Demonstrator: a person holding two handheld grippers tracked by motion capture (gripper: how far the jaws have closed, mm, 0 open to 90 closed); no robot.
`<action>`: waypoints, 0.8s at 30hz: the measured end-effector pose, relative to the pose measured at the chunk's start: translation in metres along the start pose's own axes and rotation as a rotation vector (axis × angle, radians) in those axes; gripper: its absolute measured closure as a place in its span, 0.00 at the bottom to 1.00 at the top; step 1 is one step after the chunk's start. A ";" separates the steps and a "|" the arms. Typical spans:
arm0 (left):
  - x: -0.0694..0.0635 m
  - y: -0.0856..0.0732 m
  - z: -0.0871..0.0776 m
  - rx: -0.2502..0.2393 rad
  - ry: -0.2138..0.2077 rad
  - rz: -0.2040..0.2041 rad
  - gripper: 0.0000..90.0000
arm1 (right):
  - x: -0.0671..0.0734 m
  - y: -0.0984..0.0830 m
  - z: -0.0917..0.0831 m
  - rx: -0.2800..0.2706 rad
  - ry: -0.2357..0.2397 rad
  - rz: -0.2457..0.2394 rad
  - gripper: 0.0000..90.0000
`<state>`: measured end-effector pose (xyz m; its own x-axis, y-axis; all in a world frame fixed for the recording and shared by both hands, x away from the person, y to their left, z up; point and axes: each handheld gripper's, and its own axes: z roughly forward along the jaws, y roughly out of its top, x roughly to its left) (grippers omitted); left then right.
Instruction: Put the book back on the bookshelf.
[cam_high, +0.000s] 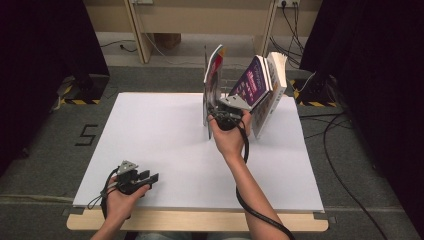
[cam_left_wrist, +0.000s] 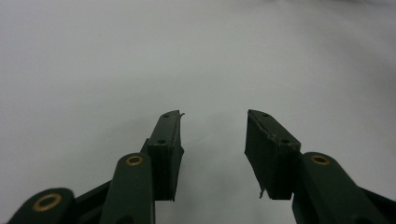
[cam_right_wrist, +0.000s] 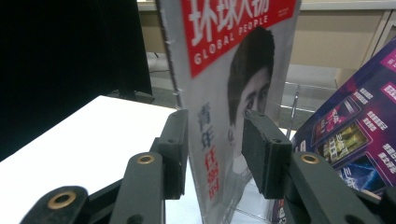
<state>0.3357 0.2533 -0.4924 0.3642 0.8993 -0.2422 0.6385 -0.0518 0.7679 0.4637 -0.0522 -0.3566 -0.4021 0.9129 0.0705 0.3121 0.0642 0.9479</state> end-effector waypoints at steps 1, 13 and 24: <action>0.000 0.000 0.000 0.001 0.000 0.001 0.61 | -0.001 0.000 0.000 0.001 -0.001 -0.001 0.69; -0.001 0.000 0.001 0.005 0.000 0.003 0.61 | -0.010 -0.006 -0.005 0.009 -0.019 0.018 0.69; -0.001 0.000 0.001 0.005 0.000 0.003 0.61 | -0.016 -0.013 -0.006 0.019 -0.029 0.030 0.69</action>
<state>0.3355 0.2521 -0.4929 0.3665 0.8990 -0.2397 0.6404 -0.0569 0.7659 0.4610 -0.0703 -0.3678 -0.3672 0.9259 0.0892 0.3398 0.0443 0.9395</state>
